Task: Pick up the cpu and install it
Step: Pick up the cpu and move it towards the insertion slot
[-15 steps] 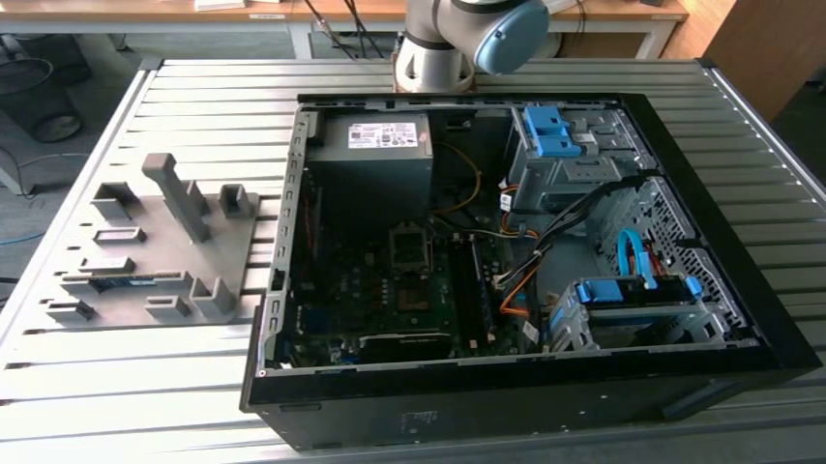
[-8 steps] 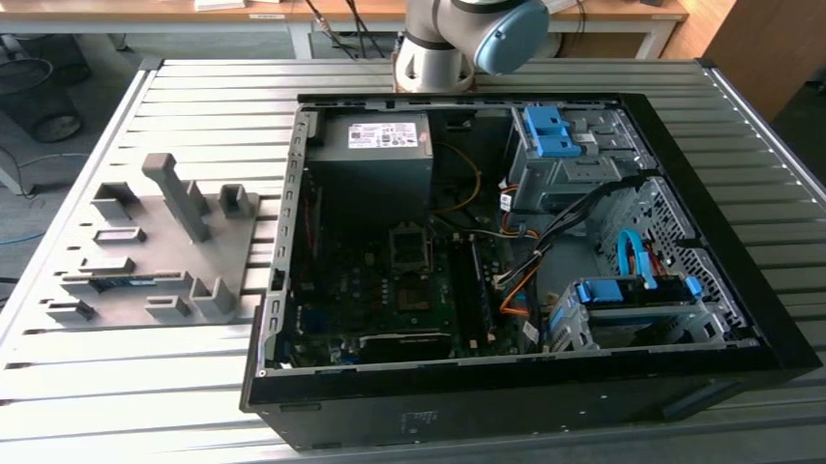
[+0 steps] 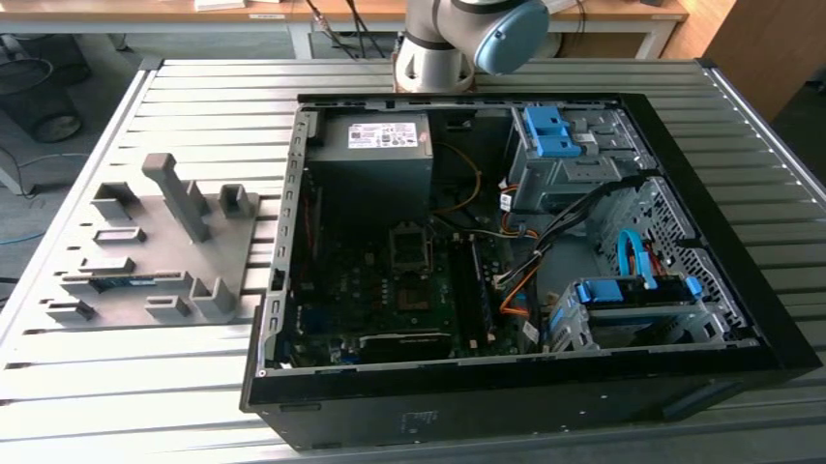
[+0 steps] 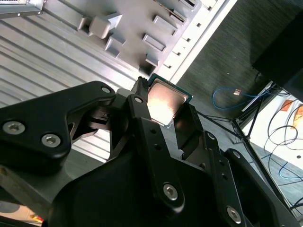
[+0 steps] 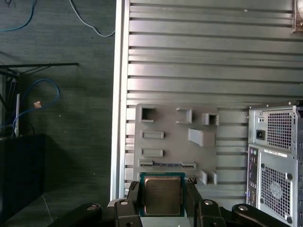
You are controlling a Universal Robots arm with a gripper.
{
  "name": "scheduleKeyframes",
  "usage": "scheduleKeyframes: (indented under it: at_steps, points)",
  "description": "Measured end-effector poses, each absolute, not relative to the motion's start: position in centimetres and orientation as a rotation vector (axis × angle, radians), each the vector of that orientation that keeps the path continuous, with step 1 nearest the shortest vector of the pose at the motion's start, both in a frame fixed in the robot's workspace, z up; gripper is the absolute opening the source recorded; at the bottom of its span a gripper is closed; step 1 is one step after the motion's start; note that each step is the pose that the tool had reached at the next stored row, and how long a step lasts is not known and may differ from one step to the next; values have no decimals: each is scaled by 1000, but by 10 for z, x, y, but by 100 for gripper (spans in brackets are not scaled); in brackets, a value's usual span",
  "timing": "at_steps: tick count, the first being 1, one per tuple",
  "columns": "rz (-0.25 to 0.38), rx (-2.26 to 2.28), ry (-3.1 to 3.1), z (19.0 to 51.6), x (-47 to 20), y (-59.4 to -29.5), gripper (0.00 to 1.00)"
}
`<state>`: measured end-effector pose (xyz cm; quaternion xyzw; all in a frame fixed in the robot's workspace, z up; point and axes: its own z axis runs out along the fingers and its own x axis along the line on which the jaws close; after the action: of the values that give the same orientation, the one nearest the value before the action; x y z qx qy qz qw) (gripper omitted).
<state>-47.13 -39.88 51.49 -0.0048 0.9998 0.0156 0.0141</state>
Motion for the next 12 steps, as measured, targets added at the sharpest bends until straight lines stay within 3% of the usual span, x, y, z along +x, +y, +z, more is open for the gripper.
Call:
scheduleKeyframes:
  at_steps: [12]
  points:
    - [49, -15, 3113, 530, -471, -399, 47]
